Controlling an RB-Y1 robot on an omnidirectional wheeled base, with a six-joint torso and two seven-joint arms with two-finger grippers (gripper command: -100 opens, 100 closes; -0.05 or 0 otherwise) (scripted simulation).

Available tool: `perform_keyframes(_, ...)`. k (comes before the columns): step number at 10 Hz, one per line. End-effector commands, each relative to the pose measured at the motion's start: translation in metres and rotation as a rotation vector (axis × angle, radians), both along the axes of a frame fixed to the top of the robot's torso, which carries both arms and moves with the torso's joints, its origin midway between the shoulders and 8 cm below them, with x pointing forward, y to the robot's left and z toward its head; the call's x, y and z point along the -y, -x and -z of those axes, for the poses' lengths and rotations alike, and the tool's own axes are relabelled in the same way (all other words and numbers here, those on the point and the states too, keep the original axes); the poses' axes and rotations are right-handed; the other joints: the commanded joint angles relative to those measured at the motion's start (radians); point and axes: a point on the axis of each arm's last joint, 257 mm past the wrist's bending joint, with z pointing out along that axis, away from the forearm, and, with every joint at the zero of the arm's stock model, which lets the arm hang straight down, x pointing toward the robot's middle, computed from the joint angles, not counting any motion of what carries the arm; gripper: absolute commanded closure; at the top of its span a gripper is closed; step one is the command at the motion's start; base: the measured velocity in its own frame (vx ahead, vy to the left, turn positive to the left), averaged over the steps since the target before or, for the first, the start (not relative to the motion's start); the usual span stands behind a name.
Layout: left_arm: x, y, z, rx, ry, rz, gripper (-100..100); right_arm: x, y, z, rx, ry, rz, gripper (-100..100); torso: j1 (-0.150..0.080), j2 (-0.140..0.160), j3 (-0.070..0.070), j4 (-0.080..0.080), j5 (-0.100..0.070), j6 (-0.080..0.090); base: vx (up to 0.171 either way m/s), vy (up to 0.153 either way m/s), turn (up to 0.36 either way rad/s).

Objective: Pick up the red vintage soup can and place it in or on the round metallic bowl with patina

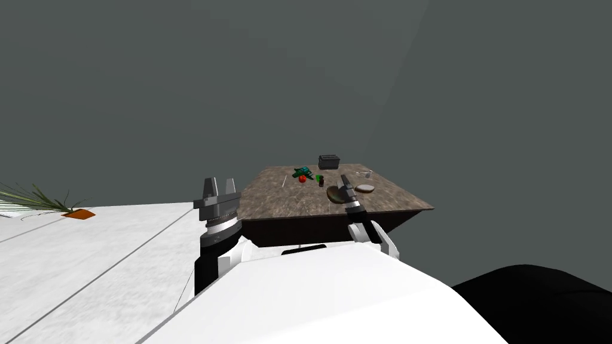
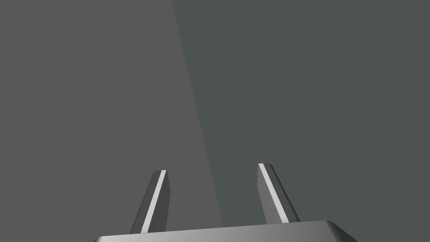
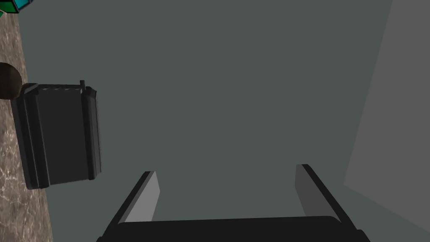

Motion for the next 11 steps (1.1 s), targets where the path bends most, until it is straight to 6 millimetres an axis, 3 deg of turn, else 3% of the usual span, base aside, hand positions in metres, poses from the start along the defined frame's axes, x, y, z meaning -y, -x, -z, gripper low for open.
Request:
perform_keyframes(1,0.000,0.000,0.000,0.000,0.000,0.000,0,0.001,-0.013,0.021,-0.058,0.056,0.005,-100,0.000,0.000,0.000,0.000,0.000,0.000,-0.013,0.122,0.088)
perform_keyframes(5,0.000,0.000,0.000,0.000,0.000,0.000,0,0.004,-0.037,0.058,-0.159,0.160,0.016,-100,0.000,0.001,0.000,0.000,0.000,0.000,-0.007,0.133,0.073)
perform_keyframes(7,0.000,0.000,0.000,0.000,0.000,0.000,0,0.007,-0.059,0.086,-0.233,0.275,0.025,-100,-0.002,0.000,0.000,0.000,0.000,0.000,-0.008,0.139,0.118)
perform_keyframes(11,0.000,0.000,0.000,0.000,0.000,0.000,0,0.023,-0.083,0.130,-0.353,0.398,0.055,-100,-0.002,0.001,0.001,0.000,0.000,0.000,-0.008,0.115,0.063)
